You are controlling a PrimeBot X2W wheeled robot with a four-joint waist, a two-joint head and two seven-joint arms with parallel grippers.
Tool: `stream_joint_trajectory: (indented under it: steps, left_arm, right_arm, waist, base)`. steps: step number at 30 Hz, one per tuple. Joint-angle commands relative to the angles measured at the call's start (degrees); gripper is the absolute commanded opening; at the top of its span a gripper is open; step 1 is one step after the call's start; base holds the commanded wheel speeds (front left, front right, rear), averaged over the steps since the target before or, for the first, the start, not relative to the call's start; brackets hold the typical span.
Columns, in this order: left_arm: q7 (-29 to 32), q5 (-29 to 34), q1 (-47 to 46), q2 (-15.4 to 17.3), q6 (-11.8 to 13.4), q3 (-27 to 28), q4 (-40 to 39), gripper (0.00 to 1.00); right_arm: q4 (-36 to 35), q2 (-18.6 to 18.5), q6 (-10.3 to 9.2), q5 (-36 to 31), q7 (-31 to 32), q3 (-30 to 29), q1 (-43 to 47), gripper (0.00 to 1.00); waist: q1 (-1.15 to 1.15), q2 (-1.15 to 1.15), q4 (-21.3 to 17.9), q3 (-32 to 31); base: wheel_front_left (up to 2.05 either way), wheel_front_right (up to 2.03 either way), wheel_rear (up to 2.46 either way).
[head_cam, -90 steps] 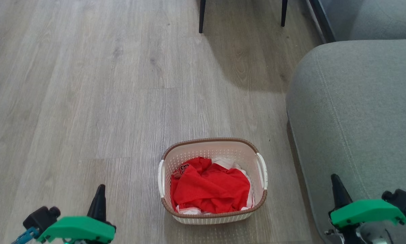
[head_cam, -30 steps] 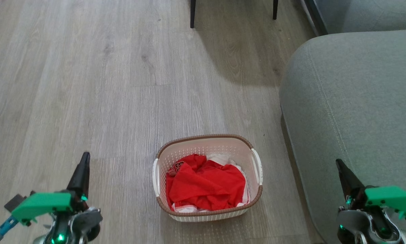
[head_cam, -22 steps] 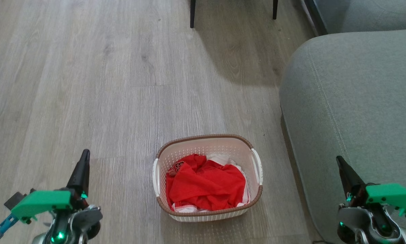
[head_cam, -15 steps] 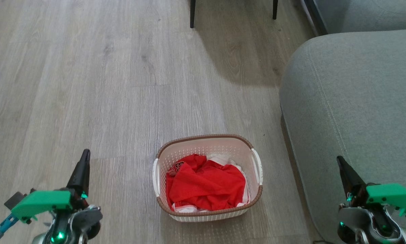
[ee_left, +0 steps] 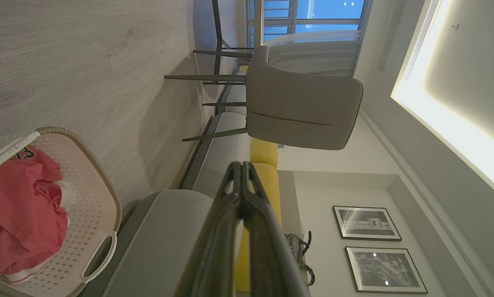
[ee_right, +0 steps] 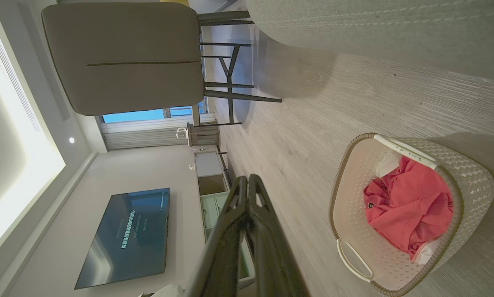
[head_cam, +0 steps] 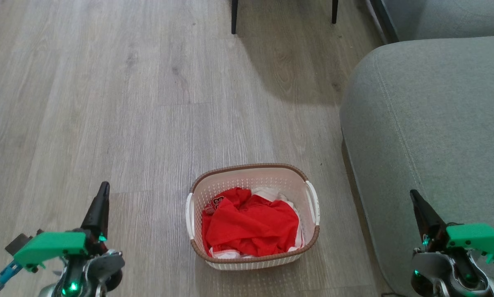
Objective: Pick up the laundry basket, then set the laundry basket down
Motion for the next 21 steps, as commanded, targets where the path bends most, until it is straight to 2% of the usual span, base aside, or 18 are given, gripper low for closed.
stream_joint_trajectory:
  steps: [1, 21]
  left_arm:
    - [0.4, 0.2, -2.8, 0.5, -0.4, 2.4, -1.7, 0.0]
    - [0.6, 0.5, -2.8, 0.2, -0.4, 2.7, -1.7, 0.0]
  right_arm:
    - [-1.8, -0.7, -0.09, -0.2, 0.3, 0.9, -2.7, 0.0]
    - [-1.8, -0.6, -0.09, -0.4, 0.5, 0.6, -2.8, 0.0]
  waist:
    - [0.0, 0.0, 0.0, 0.0]
    - [0.0, 0.0, 0.0, 0.0]
  base:
    - [0.0, 0.0, 0.0]
    - [0.0, 0.0, 0.0]
